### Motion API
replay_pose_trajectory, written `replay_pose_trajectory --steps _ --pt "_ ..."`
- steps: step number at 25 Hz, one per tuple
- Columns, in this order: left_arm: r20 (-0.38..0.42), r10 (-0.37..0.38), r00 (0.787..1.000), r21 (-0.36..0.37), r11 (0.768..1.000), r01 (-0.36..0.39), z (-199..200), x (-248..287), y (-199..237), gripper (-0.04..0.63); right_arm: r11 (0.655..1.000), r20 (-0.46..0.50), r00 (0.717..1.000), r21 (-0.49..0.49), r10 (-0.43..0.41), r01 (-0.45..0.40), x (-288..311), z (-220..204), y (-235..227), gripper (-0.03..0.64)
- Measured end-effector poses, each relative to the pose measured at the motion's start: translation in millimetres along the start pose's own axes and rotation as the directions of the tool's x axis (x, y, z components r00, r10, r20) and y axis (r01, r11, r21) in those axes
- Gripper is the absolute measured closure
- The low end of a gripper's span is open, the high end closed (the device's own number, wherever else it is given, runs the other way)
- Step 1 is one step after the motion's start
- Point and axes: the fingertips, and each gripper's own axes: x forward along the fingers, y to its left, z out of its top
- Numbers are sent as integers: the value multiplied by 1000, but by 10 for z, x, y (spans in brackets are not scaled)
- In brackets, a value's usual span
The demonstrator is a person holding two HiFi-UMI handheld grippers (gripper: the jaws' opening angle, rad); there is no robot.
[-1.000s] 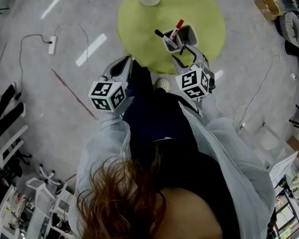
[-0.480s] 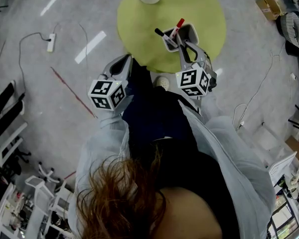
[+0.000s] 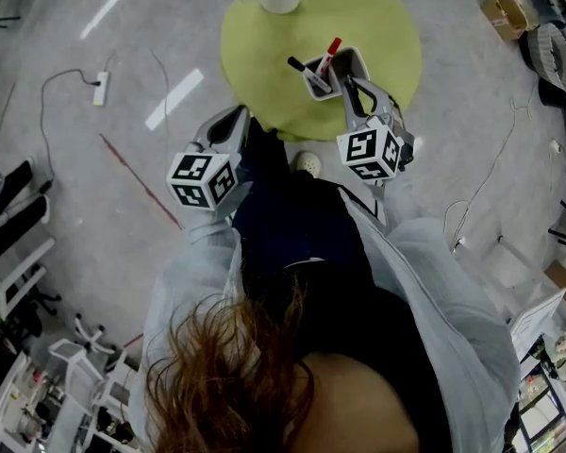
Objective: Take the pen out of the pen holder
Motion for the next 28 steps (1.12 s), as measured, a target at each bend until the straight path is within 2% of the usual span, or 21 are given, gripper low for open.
replay_pose_trajectory --steps 9,14,22,28 --pt "28 10 1000 24 1000 -11 82 -82 -105 577 987 74 997 159 -7 -5 -176 145 -183 575" --pt "50 18 999 25 999 -20 86 -150 -176 577 965 118 993 261 -11 -20 -320 177 -269 574" --pt "71 17 997 45 999 -20 63 -253 -340 577 895 194 981 441 -22 -67 -561 231 -400 574" --pt "98 -5 995 84 996 -3 146 -316 -518 577 835 301 953 532 -30 -142 -813 394 -476 574"
